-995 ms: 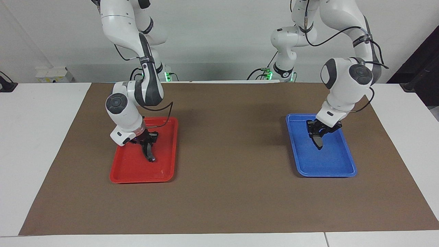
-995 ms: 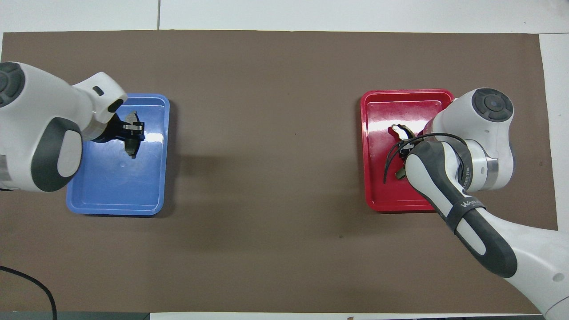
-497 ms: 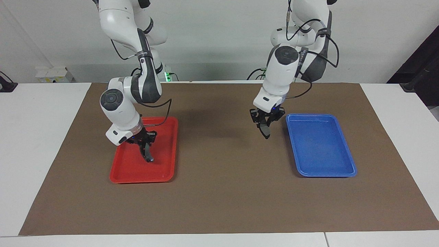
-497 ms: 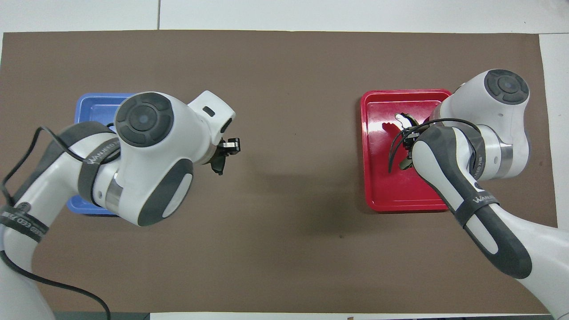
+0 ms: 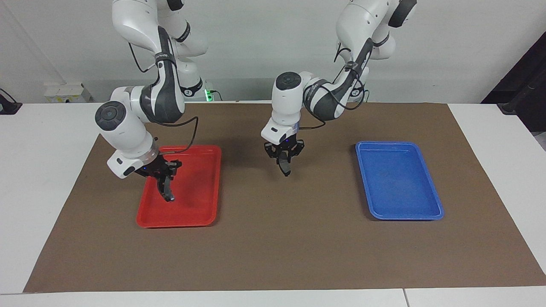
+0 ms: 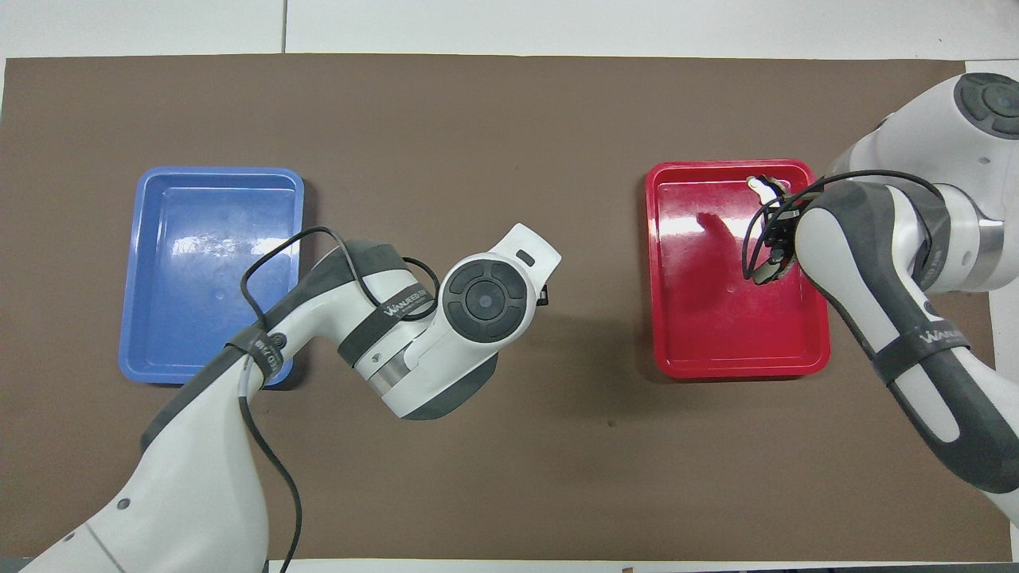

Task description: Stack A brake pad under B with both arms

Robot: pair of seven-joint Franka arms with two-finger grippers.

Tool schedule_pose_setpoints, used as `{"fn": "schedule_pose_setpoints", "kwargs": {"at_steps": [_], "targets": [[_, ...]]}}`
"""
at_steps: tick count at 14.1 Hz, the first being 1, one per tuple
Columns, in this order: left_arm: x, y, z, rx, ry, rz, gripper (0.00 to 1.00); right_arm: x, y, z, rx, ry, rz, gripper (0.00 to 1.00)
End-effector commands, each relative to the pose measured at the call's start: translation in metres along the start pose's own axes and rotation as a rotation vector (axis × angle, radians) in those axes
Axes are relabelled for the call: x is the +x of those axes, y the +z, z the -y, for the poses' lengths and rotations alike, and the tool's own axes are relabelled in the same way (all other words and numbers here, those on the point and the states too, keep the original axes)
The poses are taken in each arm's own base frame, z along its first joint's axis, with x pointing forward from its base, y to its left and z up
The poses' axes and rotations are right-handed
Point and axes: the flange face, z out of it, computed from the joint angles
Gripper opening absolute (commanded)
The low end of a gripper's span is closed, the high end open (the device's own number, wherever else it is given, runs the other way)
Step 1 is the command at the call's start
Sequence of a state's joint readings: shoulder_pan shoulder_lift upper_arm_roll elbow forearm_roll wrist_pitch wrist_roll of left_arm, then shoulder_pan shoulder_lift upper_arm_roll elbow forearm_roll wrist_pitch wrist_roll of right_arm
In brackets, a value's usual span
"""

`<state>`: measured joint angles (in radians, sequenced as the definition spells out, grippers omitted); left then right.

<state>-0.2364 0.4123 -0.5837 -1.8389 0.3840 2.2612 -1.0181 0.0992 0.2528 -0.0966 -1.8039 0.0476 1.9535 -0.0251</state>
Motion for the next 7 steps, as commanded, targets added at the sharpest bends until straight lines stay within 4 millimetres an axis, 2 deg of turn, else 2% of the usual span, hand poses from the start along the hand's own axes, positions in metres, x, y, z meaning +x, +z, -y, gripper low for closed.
{"fn": "schedule_pose_setpoints", "kwargs": {"at_steps": [1,4,7], "targets": [[0.000,0.021,-0.023,-0.023,-0.001,-0.016,0.01,0.002,-0.012,-0.006,-0.002,-0.044,-0.005,0.00],[-0.009,0.027,-0.039,-0.040,-0.008,-0.006,0.01,0.001,-0.013,-0.010,-0.001,-0.038,-0.004,0.00],[-0.016,0.034,-0.045,-0.042,-0.009,0.003,0.01,0.000,-0.014,-0.008,-0.001,-0.038,-0.001,0.00]]}}
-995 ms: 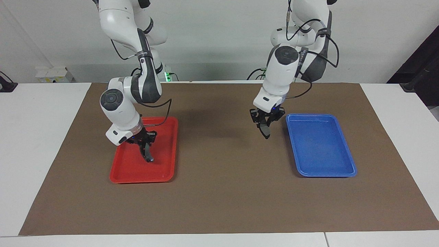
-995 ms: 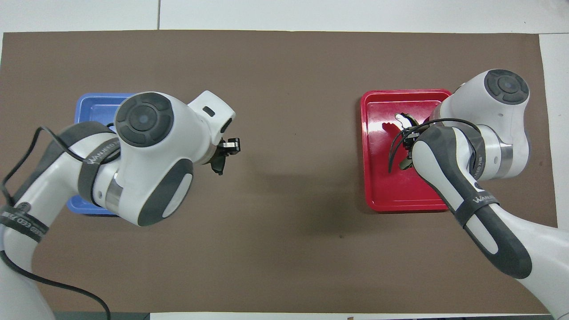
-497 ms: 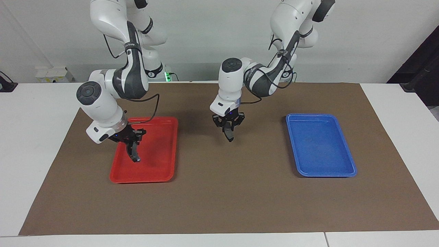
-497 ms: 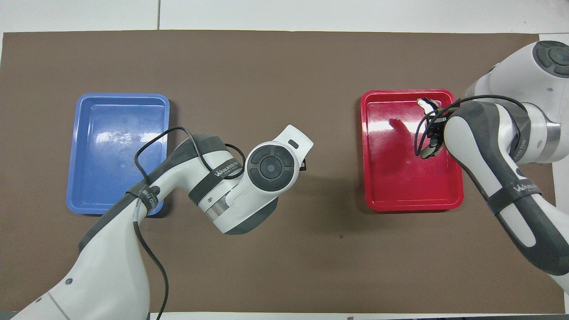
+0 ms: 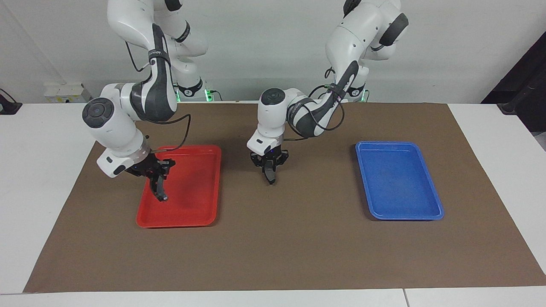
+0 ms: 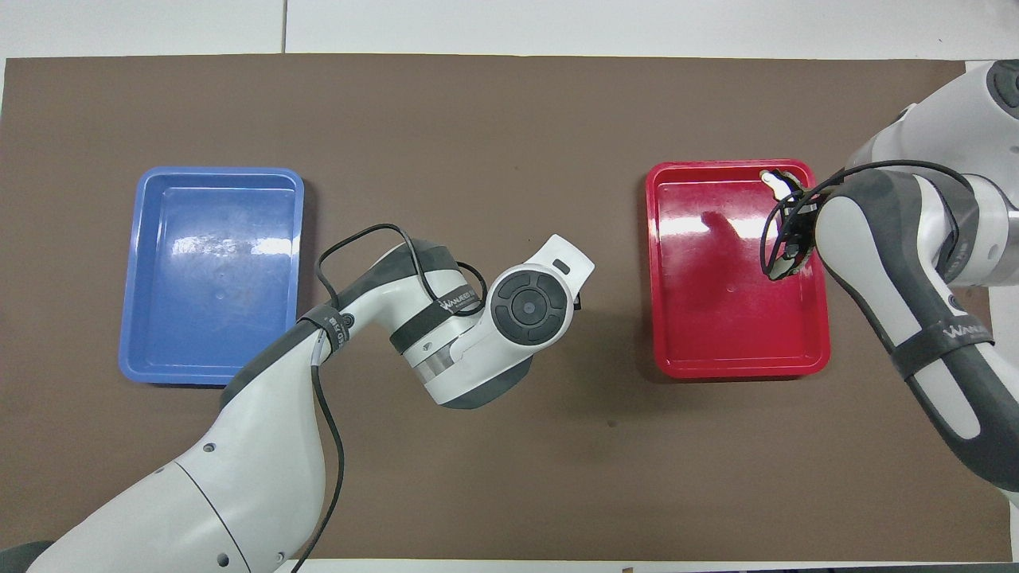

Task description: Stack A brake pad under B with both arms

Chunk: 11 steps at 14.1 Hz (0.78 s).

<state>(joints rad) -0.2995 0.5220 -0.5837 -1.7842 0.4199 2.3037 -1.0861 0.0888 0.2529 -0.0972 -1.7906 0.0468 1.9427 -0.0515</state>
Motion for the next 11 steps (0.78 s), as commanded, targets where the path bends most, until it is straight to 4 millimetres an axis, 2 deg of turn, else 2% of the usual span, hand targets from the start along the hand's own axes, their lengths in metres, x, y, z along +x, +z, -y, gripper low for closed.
{"fn": "schedule_pose_setpoints", "kwargs": {"at_steps": [1,8,10,11], "targets": [[0.0008,0.0035,-0.0083,-0.004,-0.009,-0.019,0.02,-0.0010,-0.0083,-0.0015,-0.001,-0.022,0.004,0.00],[-0.0015,0.0061,-0.0091,-0.006,0.001,-0.024,0.04,-0.0014,-0.0074,-0.0006,-0.001,-0.020,0.007,0.00],[-0.0024,0.0079,-0.0083,-0.008,0.001,-0.024,0.11,-0.0014,-0.0074,0.0004,-0.001,-0.022,0.007,0.00],[-0.0024,0.0079,-0.0083,-0.008,0.004,-0.025,0.18,-0.0014,-0.0074,-0.0006,-0.001,-0.022,0.007,0.00]]}}
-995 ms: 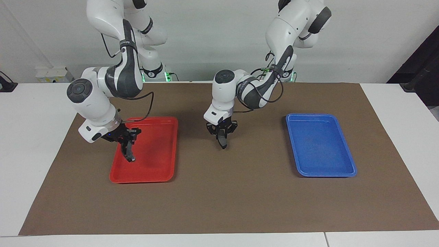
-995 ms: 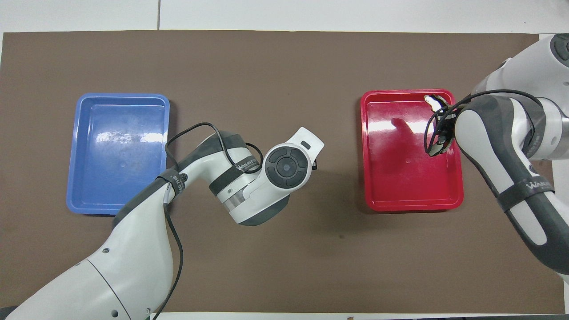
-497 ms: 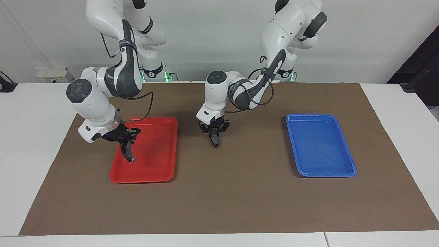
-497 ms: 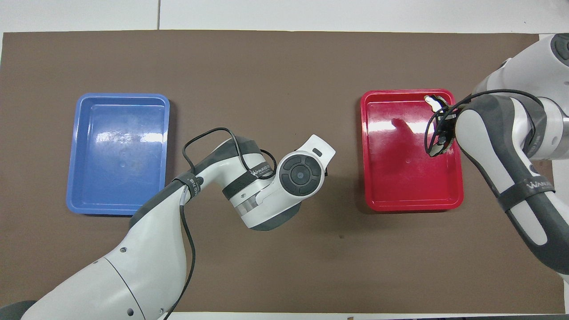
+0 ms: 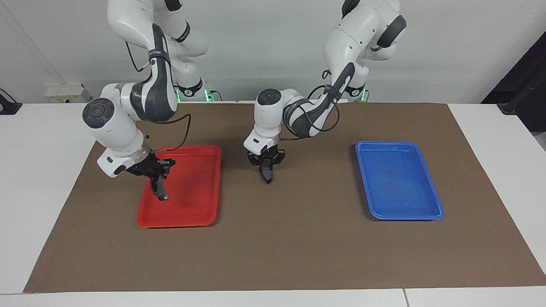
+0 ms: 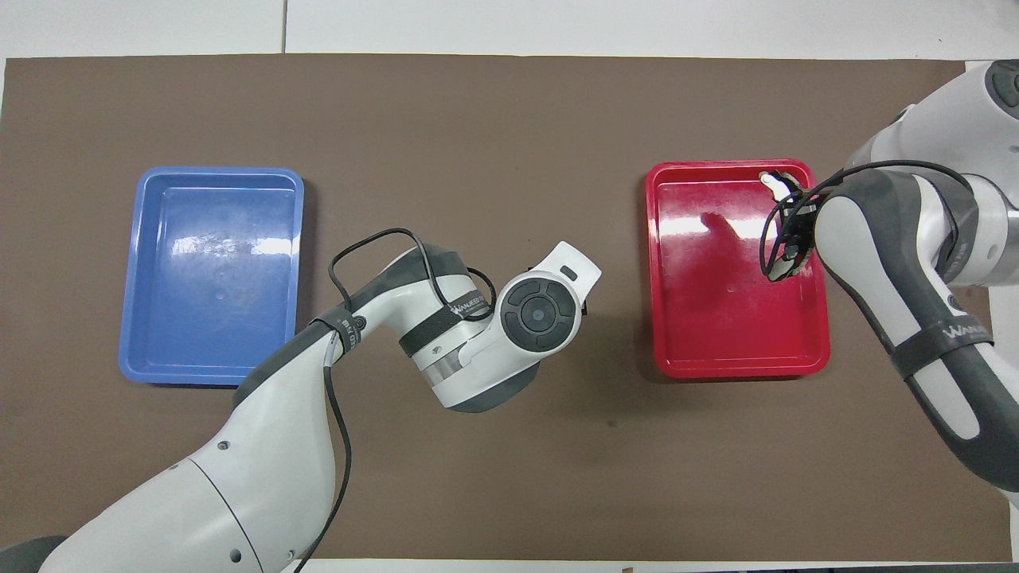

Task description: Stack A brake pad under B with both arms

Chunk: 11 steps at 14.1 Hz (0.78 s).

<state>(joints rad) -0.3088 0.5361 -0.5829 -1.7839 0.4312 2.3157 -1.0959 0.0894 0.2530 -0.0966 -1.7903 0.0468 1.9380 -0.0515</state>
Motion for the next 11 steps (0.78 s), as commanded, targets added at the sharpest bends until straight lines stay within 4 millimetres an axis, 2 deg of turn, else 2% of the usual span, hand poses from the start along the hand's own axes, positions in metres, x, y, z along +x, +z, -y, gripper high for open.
{"fn": "schedule_pose_setpoints", "kwargs": {"at_steps": [1,3,4,8,10,11], "targets": [[0.004,0.001,-0.002,-0.003,-0.006,-0.026,0.28,-0.001,-0.008,-0.001,-0.001,-0.021,0.002,0.00],[0.005,0.001,-0.001,0.001,0.002,-0.034,0.47,-0.001,-0.008,0.000,-0.001,-0.022,0.002,0.00],[0.006,0.002,0.000,0.004,0.000,-0.035,0.53,-0.001,-0.008,0.001,-0.002,-0.024,0.001,0.00],[0.018,-0.002,0.007,0.045,-0.003,-0.045,0.67,-0.001,-0.008,0.002,-0.002,-0.025,0.002,0.00],[0.040,-0.024,0.013,0.095,-0.014,-0.052,0.79,-0.001,-0.008,0.002,-0.002,-0.025,0.001,0.00],[0.045,-0.030,0.016,0.108,0.012,-0.052,0.81,-0.001,-0.008,0.002,-0.002,-0.027,0.002,0.00]]}}
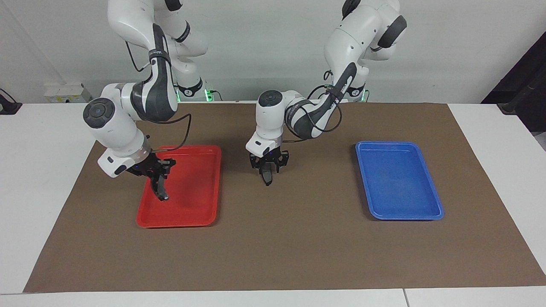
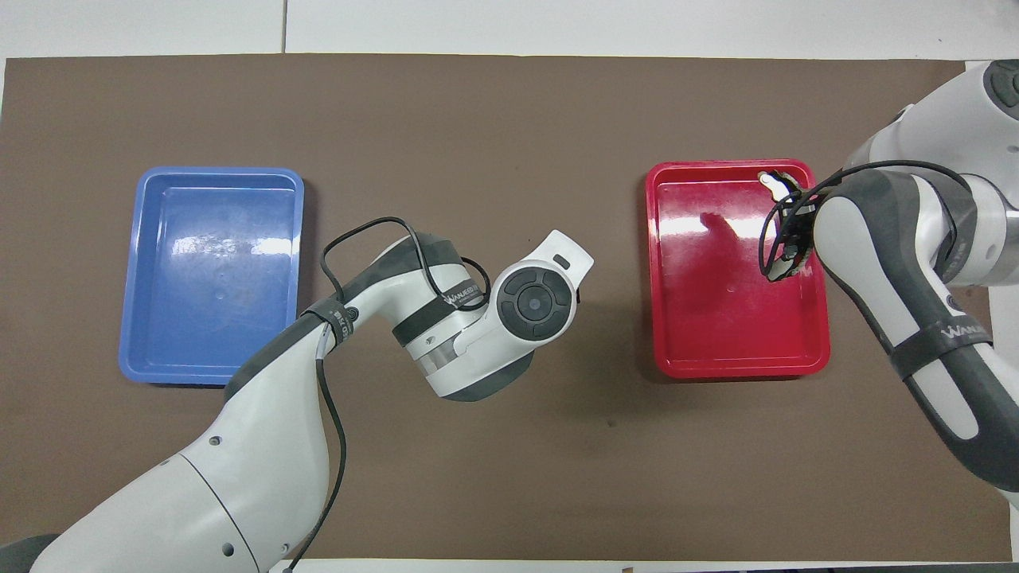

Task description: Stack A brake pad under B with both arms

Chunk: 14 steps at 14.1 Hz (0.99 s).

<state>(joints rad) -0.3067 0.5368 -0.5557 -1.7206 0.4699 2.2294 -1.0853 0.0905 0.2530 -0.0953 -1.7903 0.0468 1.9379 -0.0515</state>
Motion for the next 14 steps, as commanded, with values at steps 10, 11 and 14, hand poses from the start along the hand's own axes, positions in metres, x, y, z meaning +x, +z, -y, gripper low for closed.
{"fn": "schedule_pose_setpoints", "kwargs": {"at_steps": [10,11,14], "targets": [[0.068,-0.192,0.180,0.140,0.136,0.165,1.00,-0.015,-0.014,0.167,-0.007,0.001,-0.023,0.00],[0.073,-0.216,0.214,0.125,0.152,0.178,1.00,-0.021,-0.015,0.201,-0.005,0.007,-0.046,0.00],[0.080,-0.275,0.316,0.079,0.145,0.184,1.00,-0.032,-0.003,0.261,0.052,0.039,-0.053,0.00]]}}
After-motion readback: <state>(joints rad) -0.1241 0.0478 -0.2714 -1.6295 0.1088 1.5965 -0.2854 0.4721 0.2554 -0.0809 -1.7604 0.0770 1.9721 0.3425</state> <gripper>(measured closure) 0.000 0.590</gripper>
